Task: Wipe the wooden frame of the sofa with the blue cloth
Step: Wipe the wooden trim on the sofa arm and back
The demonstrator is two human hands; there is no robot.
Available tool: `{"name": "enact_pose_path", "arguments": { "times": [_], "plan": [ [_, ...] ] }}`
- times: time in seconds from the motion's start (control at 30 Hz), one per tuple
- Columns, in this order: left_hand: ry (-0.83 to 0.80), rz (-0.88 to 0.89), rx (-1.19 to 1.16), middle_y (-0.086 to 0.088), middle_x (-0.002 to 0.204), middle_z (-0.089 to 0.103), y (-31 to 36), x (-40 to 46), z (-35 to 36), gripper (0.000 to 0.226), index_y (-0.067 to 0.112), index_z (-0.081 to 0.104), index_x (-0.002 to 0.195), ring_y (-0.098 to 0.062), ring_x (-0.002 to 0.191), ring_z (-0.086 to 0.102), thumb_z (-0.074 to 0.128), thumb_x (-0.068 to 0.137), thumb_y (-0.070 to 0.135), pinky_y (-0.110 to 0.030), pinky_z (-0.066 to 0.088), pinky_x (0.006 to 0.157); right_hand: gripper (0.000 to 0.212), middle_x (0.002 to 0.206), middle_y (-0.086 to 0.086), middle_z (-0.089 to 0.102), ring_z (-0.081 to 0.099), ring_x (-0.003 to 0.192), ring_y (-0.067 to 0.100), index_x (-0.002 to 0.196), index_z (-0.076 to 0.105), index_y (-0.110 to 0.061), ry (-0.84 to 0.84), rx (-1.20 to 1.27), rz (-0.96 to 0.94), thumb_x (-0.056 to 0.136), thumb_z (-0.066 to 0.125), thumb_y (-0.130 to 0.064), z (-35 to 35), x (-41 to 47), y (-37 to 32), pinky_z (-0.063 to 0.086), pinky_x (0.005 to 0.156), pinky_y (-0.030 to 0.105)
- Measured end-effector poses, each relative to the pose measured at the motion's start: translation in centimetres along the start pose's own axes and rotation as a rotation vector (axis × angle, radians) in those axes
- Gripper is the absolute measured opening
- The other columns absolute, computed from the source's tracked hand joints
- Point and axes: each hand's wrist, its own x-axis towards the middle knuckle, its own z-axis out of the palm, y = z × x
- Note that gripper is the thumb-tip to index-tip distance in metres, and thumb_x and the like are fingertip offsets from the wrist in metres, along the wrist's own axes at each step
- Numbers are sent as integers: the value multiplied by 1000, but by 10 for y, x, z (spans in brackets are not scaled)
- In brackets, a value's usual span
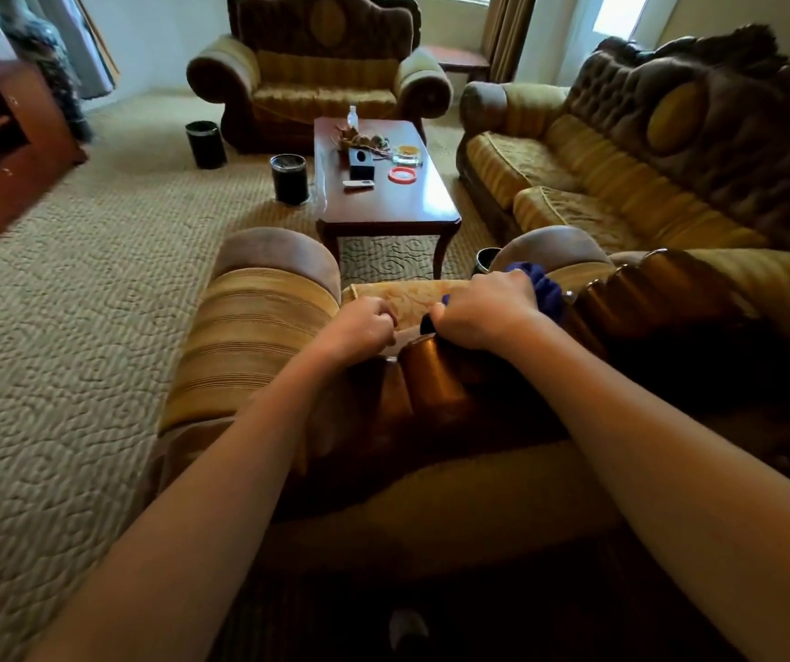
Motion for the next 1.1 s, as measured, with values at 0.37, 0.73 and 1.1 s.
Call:
{"name": "enact_pose_path", "arguments": {
  "times": [0.37,0.73,1.1],
  "plan": [
    [96,121,-158,-7,90,62,14,4,4,26,1,64,106,-19,84,58,42,91,0,-23,48,68,51,116,10,62,57,101,27,110,61,-16,-35,314,-65,94,29,-53,6,1,-5,36,74,34],
    [-210,18,-206,-12,103,65,46,5,-8,28,7,52,121,-22,94,63,36,98,4,-26,49,78,55,137,2,48,42,128,25,134,50,-26,-300,139,258,88,44,-55,-12,33,80,32,107,47],
    [-60,-74,-189,-15,108,63,11,-10,-29,31,8,48,127,-26,102,60,36,99,8,-35,49,85,57,150,8,35,31,138,27,145,34,-16,-409,221,-96,98,29,-49,3,37,-16,23,113,47]
  ]
}}
